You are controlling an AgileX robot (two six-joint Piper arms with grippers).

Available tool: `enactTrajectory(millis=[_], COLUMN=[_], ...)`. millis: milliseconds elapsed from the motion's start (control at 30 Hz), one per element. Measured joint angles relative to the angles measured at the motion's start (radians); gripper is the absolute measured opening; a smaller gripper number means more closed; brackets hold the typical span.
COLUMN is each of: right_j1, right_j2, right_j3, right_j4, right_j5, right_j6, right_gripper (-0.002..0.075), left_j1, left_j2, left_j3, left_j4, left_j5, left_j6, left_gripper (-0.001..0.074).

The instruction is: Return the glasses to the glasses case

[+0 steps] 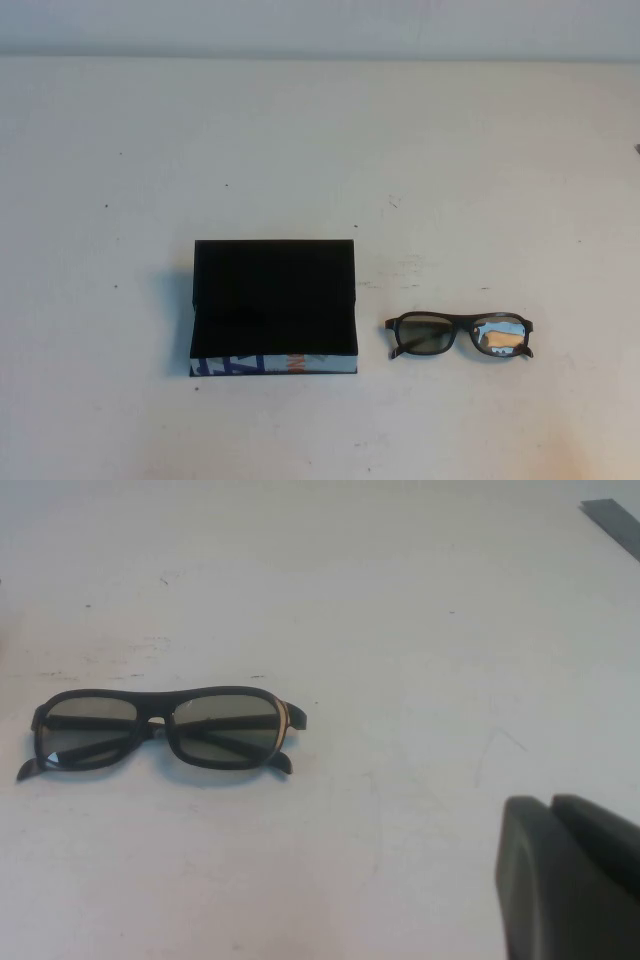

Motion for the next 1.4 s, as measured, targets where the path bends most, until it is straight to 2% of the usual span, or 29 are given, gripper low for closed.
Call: enactTrajectory(millis=[1033, 1200, 1400], right_j1=[0.0, 0.0, 0.0], right_j2=[0.0, 0.0, 0.0], right_j3=[0.0, 0.0, 0.0], right_j4=[-0.002, 0.099, 0.484], right_j5=[-0.037, -0.065, -0.194], right_j6=[0.0, 0.0, 0.0], right_gripper=[-0.0013, -0.0013, -0.0013], left_j1=[0.0, 0.0, 0.0], left_j2=[0.0, 0.0, 0.0], left_j3=[0.0, 0.0, 0.0], left_j4=[0.0, 0.0, 0.0], left_j5=[0.0, 0.0, 0.0], left_j6=[0.0, 0.0, 0.0], left_gripper=[-0.0001, -0.0001, -0.0001])
